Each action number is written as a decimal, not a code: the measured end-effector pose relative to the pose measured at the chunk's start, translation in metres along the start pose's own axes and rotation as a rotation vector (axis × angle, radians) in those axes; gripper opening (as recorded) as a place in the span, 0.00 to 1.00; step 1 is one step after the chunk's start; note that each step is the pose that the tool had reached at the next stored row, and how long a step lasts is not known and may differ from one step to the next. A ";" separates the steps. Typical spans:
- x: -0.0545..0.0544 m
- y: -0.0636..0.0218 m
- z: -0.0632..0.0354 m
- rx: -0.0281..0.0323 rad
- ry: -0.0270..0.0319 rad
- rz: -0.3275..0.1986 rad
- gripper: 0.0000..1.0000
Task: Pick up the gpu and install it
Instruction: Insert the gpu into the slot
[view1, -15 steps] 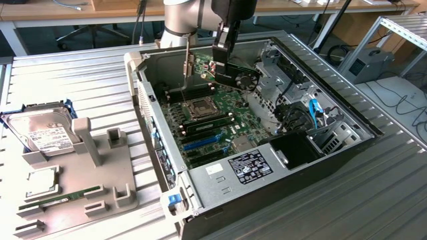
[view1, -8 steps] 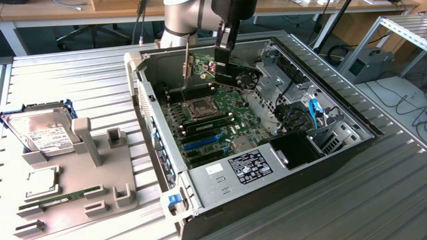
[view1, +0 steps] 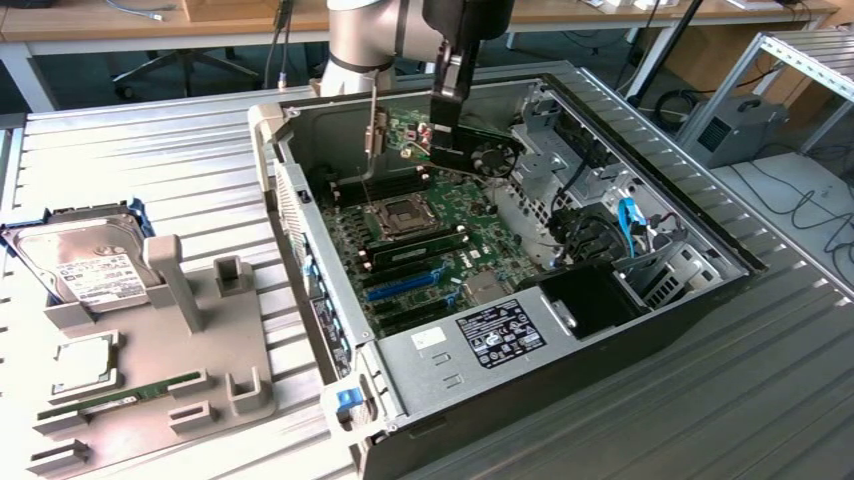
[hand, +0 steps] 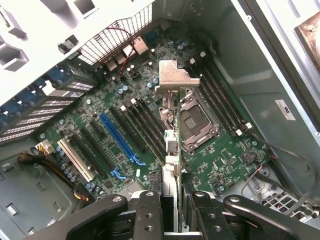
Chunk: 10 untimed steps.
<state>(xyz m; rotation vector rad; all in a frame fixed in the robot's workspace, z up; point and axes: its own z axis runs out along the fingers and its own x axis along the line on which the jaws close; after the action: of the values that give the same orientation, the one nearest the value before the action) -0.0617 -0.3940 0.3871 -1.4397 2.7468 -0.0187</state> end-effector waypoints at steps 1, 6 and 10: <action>0.000 0.0000 0.0000 -0.0001 -0.0001 -0.003 0.27; 0.000 0.0000 0.0000 -0.0007 -0.0007 -0.023 0.27; 0.000 0.0000 0.0000 -0.0012 -0.0012 -0.041 0.27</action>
<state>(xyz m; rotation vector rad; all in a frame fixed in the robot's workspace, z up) -0.0617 -0.3940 0.3871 -1.4958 2.7164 -0.0174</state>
